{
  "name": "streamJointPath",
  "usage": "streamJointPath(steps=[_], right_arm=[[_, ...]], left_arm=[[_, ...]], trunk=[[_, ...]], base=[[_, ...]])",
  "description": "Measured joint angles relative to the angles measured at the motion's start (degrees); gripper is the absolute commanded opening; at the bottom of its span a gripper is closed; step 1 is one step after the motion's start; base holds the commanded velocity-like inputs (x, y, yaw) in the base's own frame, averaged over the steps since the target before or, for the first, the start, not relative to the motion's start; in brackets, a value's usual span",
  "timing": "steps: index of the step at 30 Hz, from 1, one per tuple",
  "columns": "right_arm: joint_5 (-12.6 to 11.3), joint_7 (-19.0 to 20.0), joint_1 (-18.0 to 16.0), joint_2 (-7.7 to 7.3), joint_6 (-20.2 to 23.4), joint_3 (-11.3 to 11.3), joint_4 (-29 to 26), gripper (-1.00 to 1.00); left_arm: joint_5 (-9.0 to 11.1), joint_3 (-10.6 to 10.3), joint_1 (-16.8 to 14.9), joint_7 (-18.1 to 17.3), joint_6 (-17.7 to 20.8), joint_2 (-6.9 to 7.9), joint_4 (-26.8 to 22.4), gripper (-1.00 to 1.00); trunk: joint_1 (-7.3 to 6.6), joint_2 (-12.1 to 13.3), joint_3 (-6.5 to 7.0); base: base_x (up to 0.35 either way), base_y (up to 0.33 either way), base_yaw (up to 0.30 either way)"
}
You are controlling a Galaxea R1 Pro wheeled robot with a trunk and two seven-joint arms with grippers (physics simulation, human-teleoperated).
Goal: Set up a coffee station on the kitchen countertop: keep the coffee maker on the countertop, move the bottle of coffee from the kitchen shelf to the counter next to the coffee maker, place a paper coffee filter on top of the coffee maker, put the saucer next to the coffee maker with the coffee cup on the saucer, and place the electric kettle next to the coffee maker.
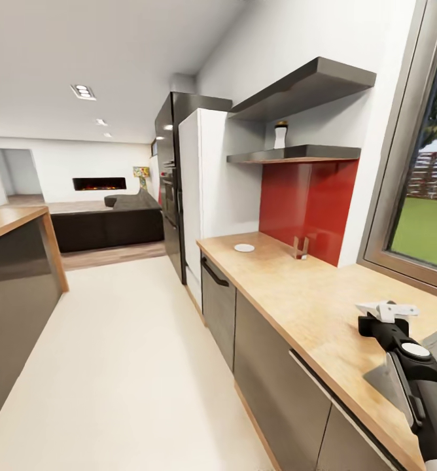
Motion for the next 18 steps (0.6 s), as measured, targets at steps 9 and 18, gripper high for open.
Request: streamJointPath(steps=[9, 18], right_arm=[[-0.1, 2.2, 0.0, 0.0, 0.2, -0.4, -6.1, -1.0], [-0.3, 15.3, 0.1, -0.09, -0.1, -13.0, -9.7, -1.0]], left_arm=[[-0.1, 0.0, 0.0, 0.0, 0.0, 0.0, 0.0, 1.0], [0.0, 0.0, 0.0, 0.0, 0.0, 0.0, 0.0, 1.0]], trunk=[[0.0, 0.0, 0.03], [0.0, 0.0, 0.03]], base=[[0.0, 0.0, -0.039], [0.0, 0.0, -0.001]])
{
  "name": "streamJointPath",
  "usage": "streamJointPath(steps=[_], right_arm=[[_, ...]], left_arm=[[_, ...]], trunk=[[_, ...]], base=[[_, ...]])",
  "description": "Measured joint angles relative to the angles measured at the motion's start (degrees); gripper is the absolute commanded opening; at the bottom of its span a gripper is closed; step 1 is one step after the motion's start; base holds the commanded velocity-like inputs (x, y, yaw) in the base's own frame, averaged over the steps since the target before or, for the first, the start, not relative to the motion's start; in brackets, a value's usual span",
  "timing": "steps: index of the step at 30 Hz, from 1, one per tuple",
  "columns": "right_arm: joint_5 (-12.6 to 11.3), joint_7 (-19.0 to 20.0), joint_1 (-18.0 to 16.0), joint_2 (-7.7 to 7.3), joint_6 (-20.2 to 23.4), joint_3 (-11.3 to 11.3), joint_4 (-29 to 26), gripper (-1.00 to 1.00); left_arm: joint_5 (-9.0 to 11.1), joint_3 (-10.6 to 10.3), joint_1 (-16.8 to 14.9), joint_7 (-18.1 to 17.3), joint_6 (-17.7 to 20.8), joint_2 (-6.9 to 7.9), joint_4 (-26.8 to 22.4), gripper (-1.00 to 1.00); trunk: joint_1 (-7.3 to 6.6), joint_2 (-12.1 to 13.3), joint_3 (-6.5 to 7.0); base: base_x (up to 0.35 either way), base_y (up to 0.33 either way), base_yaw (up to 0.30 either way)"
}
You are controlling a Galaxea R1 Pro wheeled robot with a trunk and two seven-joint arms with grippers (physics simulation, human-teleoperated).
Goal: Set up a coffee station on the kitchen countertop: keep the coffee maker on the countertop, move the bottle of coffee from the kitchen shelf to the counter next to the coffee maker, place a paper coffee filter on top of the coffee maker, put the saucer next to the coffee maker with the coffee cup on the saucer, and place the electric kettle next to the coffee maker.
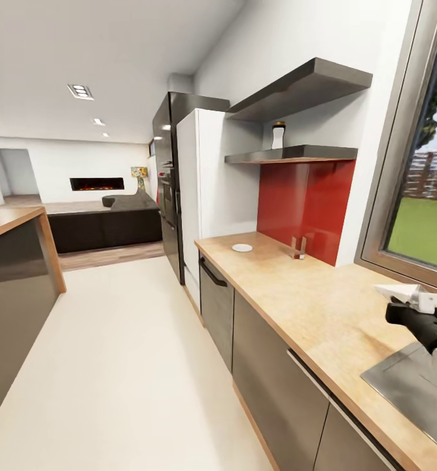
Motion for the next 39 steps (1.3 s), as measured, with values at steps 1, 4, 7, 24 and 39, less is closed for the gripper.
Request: streamJointPath(steps=[1, 4, 7, 24, 39], right_arm=[[0.0, 1.9, 0.0, 0.0, 0.0, -1.0, -0.2, -1.0], [0.2, 7.3, 0.1, 0.0, -0.1, -3.7, -0.4, -1.0], [0.3, 8.2, 0.1, -0.01, -0.2, -4.2, -0.4, -1.0], [0.3, 8.3, 0.1, -0.01, -0.2, -4.3, -0.5, -1.0], [0.3, 8.4, 0.1, -0.01, -0.2, -4.3, -0.6, -1.0]], left_arm=[[0.0, 0.0, 0.0, 0.0, 0.0, 0.0, 0.0, 1.0], [0.0, 0.0, 0.0, 0.0, 0.0, 0.0, 0.0, 1.0], [0.0, 0.0, 0.0, 0.0, 0.0, 0.0, 0.0, 1.0], [0.0, 0.0, 0.0, 0.0, 0.0, 0.0, 0.0, 1.0], [0.0, 0.0, 0.0, 0.0, 0.0, -0.01, 0.0, 1.0]], trunk=[[0.0, 0.0, 0.0], [0.0, 0.0, 0.0], [0.01, 0.0, 0.0], [0.0, 0.0, 0.08], [0.0, 0.0, 0.74]], base=[[0.0, 0.0, 0.0], [0.0, 0.0, 0.0], [-0.092, 0.106, 0.0], [-0.028, 0.031, -0.04], [0.0, 0.0, -0.235]])
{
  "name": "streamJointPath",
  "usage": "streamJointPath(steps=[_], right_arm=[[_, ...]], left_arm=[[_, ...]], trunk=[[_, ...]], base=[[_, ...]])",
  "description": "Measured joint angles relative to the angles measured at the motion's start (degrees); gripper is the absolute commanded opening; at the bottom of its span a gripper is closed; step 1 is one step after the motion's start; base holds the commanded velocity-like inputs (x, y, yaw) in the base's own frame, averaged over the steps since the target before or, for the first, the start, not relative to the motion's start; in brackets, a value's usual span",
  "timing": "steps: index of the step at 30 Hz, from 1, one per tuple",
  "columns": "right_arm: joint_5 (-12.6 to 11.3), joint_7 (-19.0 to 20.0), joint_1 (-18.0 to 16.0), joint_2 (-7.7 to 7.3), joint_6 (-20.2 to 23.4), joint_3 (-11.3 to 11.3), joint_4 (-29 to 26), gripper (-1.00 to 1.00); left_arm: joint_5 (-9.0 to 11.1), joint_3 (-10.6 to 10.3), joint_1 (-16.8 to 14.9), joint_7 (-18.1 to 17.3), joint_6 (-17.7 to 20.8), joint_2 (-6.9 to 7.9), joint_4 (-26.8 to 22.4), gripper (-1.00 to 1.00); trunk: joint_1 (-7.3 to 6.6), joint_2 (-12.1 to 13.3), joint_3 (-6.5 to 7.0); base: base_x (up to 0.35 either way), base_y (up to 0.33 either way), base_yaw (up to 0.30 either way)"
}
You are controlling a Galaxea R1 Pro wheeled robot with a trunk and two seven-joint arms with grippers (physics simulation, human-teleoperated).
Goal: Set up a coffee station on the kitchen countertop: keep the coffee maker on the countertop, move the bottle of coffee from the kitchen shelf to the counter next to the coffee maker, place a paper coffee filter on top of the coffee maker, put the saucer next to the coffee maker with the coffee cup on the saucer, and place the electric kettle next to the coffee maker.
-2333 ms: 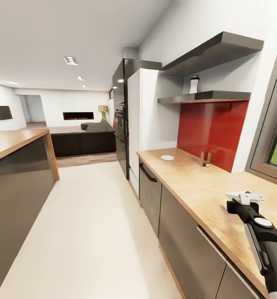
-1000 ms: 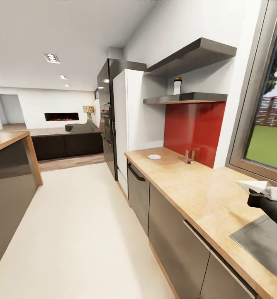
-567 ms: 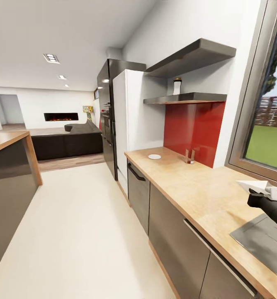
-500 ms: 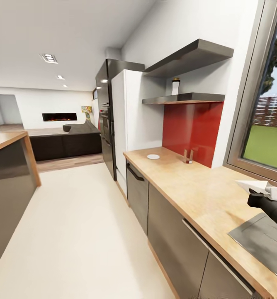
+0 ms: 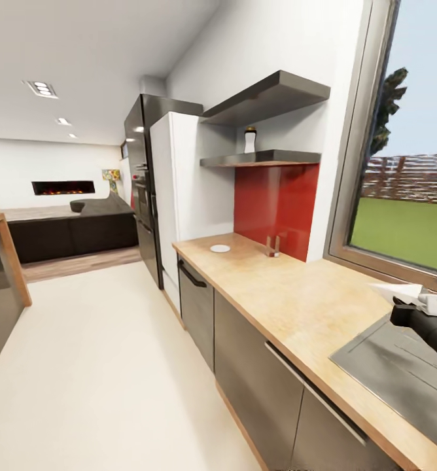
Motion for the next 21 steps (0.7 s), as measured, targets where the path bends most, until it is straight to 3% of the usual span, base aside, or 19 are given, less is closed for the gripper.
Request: streamJointPath(steps=[3, 4, 8, 11, 15, 20, 21], right_arm=[[0.0, 1.5, 0.0, 0.0, -0.1, 0.0, -0.1, -1.0], [0.0, 4.4, 0.1, 0.0, -0.6, -0.1, -0.1, -1.0], [0.1, 7.7, 0.2, 0.0, -4.5, -0.4, -0.1, -1.0], [0.2, 11.2, 0.7, -0.1, -6.9, -3.7, -0.7, -1.0], [0.3, 17.5, 0.9, -1.18, -7.6, -6.2, -0.8, -1.0], [2.2, 19.1, 1.3, -1.6, -8.1, -6.5, -0.9, -1.0], [3.1, 20.8, 1.4, -1.65, -8.2, -6.5, -1.0, -1.0]], left_arm=[[0.0, 0.0, 0.0, 0.0, 0.0, -0.01, 0.0, 1.0], [0.0, 0.0, 0.0, 0.0, 0.0, 0.0, 0.0, 1.0], [0.0, 0.0, 0.0, 0.0, 0.0, -0.01, 0.0, 1.0], [0.0, 0.0, 0.0, 0.0, 0.0, 0.01, 0.0, 1.0], [0.0, 0.0, 0.0, 0.0, 0.0, 0.01, 0.0, 1.0], [0.0, 0.1, 0.0, 0.0, 0.0, 0.01, 0.0, 1.0], [0.0, 0.1, 0.0, 0.0, 0.0, 0.01, 0.0, 1.0]], trunk=[[0.0, 0.0, 0.14], [0.0, 0.0, 0.19], [0.0, 0.0, 0.39], [0.02, 0.0, 0.52], [0.03, 0.0, 0.58], [0.01, 0.0, 0.7], [0.01, 0.0, 0.74]], base=[[0.0, 0.0, -0.245], [0.0, 0.0, -0.243], [-0.015, 0.0, -0.241], [-0.208, 0.03, -0.154], [-0.291, 0.084, -0.062], [-0.143, 0.059, -0.182], [-0.047, 0.019, -0.215]])
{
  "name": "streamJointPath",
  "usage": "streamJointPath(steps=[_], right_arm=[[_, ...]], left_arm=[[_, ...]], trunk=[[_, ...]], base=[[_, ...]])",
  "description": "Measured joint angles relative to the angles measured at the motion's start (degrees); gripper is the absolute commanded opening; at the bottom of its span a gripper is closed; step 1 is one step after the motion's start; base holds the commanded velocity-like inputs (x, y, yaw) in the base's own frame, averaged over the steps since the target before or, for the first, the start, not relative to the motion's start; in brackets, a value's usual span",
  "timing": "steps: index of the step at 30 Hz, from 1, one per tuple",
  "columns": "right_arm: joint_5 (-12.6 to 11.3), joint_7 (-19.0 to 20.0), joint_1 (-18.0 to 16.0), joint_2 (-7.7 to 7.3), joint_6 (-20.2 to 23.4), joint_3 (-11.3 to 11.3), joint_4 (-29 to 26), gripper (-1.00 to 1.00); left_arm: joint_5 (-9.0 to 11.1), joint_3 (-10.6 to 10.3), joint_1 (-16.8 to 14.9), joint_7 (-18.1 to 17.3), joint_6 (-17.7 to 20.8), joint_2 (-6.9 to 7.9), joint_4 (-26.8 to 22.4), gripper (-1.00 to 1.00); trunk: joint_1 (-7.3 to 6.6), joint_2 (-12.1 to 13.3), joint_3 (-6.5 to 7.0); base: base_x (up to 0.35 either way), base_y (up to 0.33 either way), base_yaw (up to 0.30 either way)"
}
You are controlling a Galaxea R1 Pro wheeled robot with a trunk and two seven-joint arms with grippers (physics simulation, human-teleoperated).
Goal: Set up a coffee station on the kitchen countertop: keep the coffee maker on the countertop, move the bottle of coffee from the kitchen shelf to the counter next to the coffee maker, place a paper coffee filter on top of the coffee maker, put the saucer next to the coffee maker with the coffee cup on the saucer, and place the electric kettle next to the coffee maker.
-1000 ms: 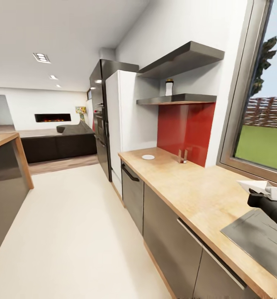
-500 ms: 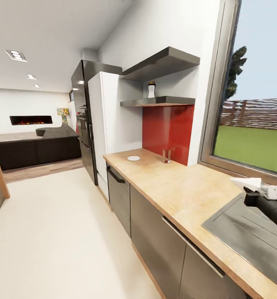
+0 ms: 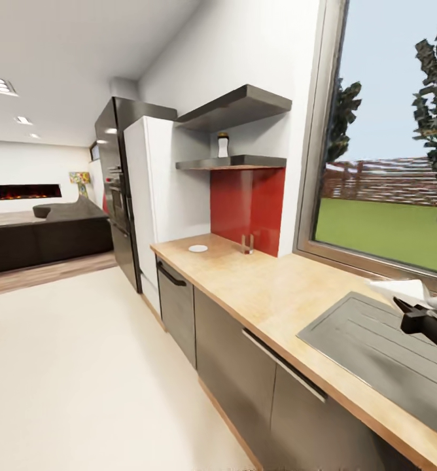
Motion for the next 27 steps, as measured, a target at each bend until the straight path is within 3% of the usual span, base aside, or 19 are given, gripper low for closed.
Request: streamJointPath(steps=[4, 14, 27], right_arm=[[0.7, 3.3, 0.1, -0.26, -0.1, -0.2, 0.0, -1.0], [1.0, 4.5, 0.1, -0.79, -0.2, -1.8, 0.0, -1.0], [1.0, 4.5, 0.1, -0.81, -0.2, -1.9, 0.0, -1.0]], left_arm=[[0.0, 0.0, 0.0, 0.0, 0.0, 0.0, 0.0, 1.0], [0.0, 0.0, 0.0, 0.0, 0.0, 0.0, 0.0, 1.0], [0.0, 0.0, 0.0, 0.0, 0.0, 0.0, 0.0, 1.0]], trunk=[[0.01, 0.0, 0.15], [0.03, 0.0, 0.29], [-0.01, 0.0, 0.95]], base=[[-0.111, 0.008, -0.213], [-0.293, 0.001, -0.063], [-0.019, 0.0, -0.21]])
